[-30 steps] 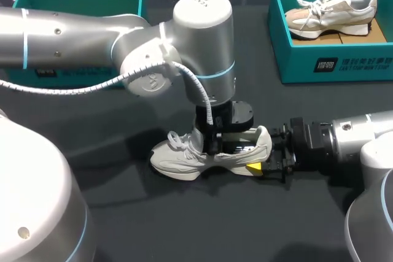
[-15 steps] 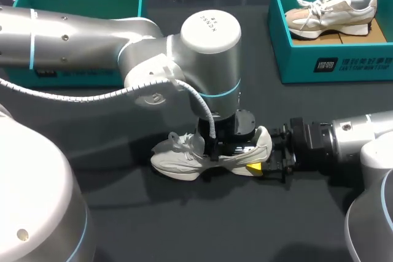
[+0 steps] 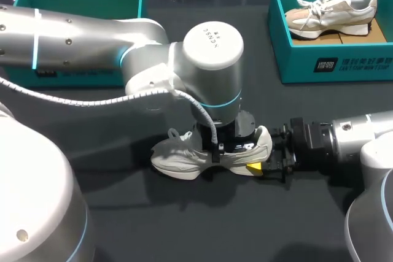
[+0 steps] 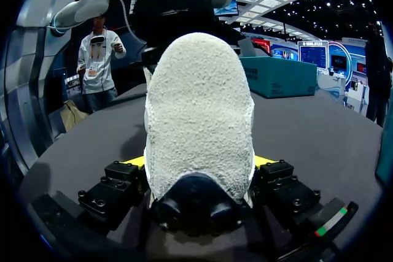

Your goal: Take the shoe out of the shoebox, open the shoe tongue, remove and reinsert the insole, then place the shoe into the shoebox

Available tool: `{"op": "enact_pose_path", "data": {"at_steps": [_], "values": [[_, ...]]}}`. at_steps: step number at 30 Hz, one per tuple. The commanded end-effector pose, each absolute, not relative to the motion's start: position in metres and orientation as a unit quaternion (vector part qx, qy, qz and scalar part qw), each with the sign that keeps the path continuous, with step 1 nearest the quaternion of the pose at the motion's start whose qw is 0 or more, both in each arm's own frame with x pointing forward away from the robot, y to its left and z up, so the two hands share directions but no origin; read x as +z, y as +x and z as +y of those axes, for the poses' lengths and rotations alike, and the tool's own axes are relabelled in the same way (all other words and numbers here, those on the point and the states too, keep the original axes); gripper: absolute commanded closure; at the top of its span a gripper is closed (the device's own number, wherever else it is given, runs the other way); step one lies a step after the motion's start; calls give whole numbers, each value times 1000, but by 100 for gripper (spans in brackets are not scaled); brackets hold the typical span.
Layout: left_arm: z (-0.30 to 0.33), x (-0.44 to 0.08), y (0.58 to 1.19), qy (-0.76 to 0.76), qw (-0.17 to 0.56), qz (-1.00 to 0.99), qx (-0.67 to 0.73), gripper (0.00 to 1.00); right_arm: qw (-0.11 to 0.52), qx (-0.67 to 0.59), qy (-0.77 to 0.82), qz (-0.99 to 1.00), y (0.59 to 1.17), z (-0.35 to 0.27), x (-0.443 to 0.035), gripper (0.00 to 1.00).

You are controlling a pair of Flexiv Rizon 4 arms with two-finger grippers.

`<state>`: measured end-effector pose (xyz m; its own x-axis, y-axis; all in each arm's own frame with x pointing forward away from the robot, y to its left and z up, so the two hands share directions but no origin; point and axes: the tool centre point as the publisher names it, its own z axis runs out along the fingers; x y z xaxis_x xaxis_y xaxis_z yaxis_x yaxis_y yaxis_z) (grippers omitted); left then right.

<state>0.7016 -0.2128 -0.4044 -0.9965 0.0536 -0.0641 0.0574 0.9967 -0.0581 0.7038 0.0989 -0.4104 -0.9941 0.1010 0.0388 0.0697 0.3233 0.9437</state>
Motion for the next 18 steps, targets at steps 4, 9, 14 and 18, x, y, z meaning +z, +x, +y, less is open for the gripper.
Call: {"op": "enact_pose_path", "data": {"at_steps": [4, 9, 14, 18], "values": [[-208, -407, 709, 21, 30, 998, -48, 100, 13, 577, 52, 815, 703, 100, -409, 100], [-204, -397, 705, 15, 6, 997, -80, 100, 13, 577, 52, 815, 703, 100, -409, 100], [-199, -388, 703, 6, -11, 994, -107, 100, 13, 577, 52, 815, 703, 100, -409, 100], [-197, -382, 702, 3, -25, 992, -123, 100, 13, 577, 52, 815, 703, 100, -409, 100]]}}
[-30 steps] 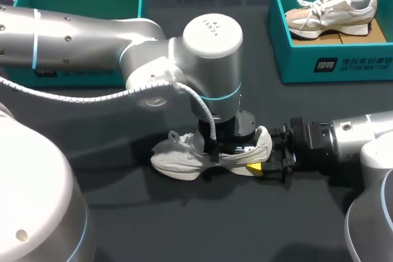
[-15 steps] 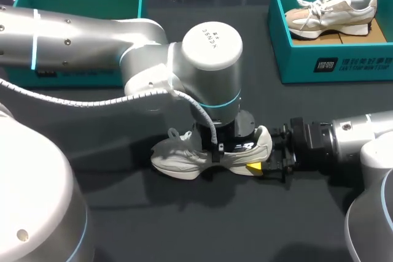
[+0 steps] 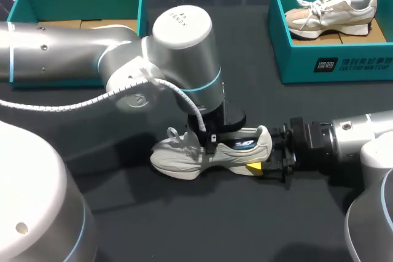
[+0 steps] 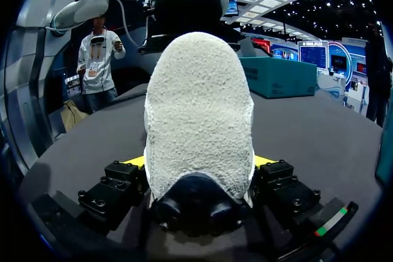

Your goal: Take the shoe out of the shoebox, open the shoe tongue, remove and reinsert the insole, then place the shoe into the shoebox

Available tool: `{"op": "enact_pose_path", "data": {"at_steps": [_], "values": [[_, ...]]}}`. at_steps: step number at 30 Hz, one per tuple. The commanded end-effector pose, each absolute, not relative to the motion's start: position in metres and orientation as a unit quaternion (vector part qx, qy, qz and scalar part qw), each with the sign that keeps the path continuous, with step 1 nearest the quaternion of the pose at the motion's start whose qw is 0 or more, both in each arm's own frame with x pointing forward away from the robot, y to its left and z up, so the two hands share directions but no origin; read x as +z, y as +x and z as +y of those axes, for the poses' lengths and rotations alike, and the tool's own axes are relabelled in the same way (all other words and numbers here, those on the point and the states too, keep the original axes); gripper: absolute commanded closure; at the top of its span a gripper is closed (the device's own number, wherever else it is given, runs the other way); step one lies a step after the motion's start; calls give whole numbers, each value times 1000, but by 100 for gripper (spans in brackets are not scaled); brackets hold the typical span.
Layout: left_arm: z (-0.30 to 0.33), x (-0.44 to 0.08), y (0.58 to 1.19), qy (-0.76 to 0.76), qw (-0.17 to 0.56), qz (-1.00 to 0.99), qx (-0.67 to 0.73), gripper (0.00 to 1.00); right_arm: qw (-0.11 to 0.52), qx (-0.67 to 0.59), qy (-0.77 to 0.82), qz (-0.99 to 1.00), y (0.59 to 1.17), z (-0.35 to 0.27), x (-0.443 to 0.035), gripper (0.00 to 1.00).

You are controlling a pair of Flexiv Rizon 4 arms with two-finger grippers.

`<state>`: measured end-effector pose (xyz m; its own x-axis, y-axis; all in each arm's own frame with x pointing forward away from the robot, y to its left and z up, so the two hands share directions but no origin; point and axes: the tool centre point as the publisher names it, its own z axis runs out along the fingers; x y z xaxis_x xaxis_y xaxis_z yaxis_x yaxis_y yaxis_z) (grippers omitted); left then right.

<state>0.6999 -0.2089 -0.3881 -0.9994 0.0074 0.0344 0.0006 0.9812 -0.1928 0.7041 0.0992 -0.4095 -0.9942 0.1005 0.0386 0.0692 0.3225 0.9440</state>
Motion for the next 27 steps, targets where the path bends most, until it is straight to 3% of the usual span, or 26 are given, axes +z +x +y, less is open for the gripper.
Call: {"op": "enact_pose_path", "data": {"at_steps": [1, 27], "values": [[-196, -381, 702, -2, 29, -991, 127, 100, 13, 577, 52, 815, 703, 100, -409, 100], [-194, -360, 702, 21, 95, -972, 214, 100, 13, 577, 52, 815, 703, 100, -409, 100]]}}
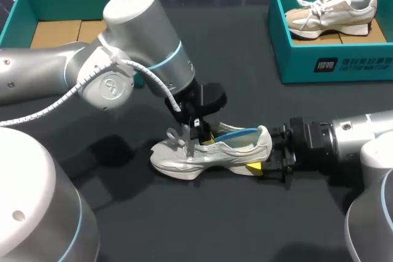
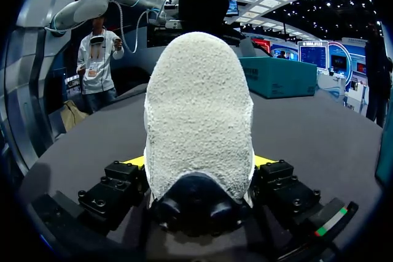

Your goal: Take the shoe out of the shoebox, open the shoe tongue, remove and reinsert the insole, then place the shoe into the shoebox

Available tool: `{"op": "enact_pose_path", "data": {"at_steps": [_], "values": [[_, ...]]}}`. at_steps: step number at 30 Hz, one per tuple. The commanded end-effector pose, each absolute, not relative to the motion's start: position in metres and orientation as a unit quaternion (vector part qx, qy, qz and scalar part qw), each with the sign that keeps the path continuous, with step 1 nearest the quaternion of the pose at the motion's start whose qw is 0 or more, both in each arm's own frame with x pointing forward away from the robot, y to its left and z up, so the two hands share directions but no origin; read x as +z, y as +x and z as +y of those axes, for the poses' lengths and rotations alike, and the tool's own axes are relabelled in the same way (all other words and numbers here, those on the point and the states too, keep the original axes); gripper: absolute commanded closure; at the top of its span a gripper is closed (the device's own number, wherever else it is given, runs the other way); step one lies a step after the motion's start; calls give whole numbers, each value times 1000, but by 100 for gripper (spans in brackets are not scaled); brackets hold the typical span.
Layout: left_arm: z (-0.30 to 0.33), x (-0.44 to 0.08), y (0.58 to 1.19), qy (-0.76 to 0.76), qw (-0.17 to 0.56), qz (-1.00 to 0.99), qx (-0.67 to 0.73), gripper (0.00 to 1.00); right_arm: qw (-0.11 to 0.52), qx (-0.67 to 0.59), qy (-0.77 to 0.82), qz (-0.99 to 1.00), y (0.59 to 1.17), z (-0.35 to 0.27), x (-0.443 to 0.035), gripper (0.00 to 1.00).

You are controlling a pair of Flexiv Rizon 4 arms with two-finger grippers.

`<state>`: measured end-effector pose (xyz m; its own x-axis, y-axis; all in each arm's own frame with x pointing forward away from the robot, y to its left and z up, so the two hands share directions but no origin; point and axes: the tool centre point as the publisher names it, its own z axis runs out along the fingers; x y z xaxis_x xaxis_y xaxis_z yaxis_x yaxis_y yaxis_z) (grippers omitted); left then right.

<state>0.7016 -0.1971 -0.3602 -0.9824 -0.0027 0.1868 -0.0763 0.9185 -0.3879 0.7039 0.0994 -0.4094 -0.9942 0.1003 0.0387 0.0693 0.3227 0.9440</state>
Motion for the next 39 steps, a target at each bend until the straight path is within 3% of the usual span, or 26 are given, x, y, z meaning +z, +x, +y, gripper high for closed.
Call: {"op": "enact_pose_path", "data": {"at_steps": [1, 39], "values": [[-194, -359, 702, 22, 96, -971, 216, 100, 13, 577, 52, 815, 703, 100, -409, 100], [-191, -341, 704, 31, 86, -961, 262, 100, 13, 577, 52, 815, 703, 100, -409, 100]]}}
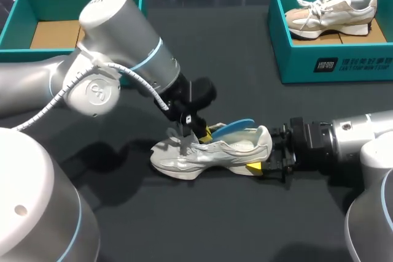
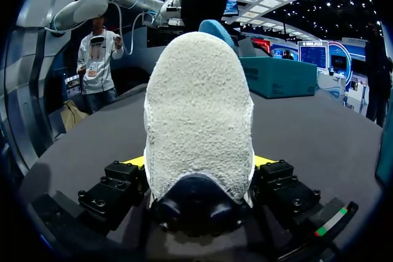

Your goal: Take the shoe out of the shoebox, open the shoe tongue, remove and reinsert the insole, then place the shoe into the shoebox

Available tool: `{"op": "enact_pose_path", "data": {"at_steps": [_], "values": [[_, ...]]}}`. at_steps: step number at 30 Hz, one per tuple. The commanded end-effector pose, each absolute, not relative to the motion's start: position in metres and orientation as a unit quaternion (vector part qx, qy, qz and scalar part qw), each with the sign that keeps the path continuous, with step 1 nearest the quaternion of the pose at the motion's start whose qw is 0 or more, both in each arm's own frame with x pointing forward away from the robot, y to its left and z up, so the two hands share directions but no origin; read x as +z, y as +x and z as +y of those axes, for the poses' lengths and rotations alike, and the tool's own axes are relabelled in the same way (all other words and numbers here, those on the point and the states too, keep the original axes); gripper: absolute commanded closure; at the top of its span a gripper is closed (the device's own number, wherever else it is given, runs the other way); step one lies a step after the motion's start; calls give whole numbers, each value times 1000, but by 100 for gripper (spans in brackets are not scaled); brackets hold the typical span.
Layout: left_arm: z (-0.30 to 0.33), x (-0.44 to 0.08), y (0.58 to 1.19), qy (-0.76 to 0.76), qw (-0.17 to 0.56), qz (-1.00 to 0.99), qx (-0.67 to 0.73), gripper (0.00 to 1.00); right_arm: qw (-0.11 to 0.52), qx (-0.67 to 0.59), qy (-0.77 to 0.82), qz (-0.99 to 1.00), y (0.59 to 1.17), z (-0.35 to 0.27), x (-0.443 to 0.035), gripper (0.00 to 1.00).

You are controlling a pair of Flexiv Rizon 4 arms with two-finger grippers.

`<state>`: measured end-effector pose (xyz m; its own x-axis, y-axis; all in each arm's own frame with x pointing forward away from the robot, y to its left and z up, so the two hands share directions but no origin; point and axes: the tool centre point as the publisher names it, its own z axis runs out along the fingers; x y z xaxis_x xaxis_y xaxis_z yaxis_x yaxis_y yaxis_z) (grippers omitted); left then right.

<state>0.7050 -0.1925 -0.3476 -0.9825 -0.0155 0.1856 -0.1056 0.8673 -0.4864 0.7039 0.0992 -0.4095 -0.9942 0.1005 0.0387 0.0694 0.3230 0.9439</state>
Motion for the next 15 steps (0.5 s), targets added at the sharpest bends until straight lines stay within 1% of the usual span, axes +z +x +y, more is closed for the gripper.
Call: {"op": "enact_pose_path", "data": {"at_steps": [1, 15], "values": [[-192, -339, 704, 31, 86, -960, 265, 100, 13, 577, 52, 815, 703, 100, -409, 100], [-212, -326, 708, 51, 86, -952, 288, 100, 13, 577, 52, 815, 703, 100, -409, 100]]}}
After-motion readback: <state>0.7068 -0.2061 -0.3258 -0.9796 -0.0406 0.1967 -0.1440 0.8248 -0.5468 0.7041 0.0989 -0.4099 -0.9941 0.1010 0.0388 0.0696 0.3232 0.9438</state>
